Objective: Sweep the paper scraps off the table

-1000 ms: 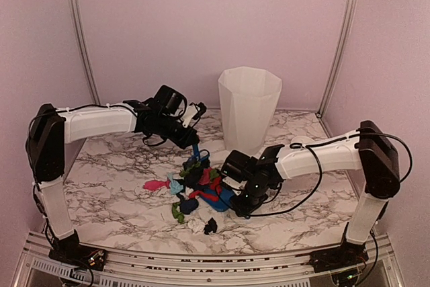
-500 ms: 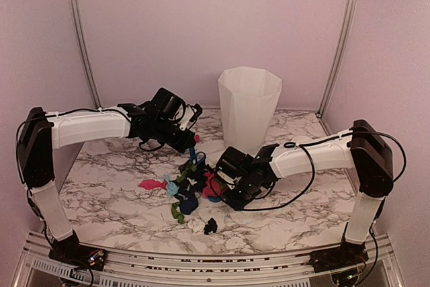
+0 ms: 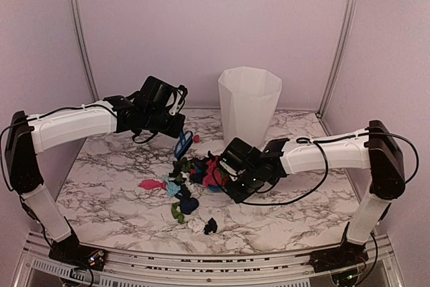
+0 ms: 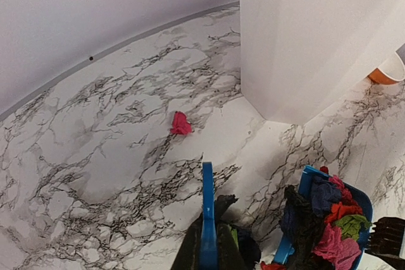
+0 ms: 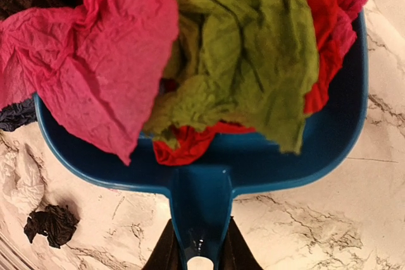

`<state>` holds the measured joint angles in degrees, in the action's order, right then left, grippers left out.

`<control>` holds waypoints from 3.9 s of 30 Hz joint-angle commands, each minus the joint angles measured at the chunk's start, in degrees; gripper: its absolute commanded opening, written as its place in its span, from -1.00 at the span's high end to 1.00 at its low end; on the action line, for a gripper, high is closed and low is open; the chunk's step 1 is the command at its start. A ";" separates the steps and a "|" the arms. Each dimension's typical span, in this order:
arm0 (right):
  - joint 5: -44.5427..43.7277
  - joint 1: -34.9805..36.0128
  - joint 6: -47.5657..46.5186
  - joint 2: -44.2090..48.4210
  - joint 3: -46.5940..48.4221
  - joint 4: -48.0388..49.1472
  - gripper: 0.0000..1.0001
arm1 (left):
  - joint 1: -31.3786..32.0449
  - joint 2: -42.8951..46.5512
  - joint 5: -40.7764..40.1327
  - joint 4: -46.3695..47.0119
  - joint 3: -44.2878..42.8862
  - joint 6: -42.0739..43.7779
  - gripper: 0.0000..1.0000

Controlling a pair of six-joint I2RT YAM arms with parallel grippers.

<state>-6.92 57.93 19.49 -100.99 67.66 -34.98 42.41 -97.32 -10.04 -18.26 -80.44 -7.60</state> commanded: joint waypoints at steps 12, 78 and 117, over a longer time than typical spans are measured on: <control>-4.77 1.09 0.09 4.97 5.89 -6.75 1.00 | -3.04 8.91 -7.21 -2.22 -0.03 -7.44 1.00; -60.71 -16.63 -26.73 -12.04 62.35 -26.01 1.00 | -6.55 16.88 4.66 1.43 10.98 -11.42 1.00; -74.60 -14.95 -93.72 3.82 18.52 56.20 1.00 | -6.58 18.24 6.85 3.62 12.59 -13.08 1.00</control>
<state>-82.87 43.75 -80.20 -99.24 86.00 25.50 36.10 -80.44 -4.29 -16.60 -68.27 -19.99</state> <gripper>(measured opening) 0.170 0.054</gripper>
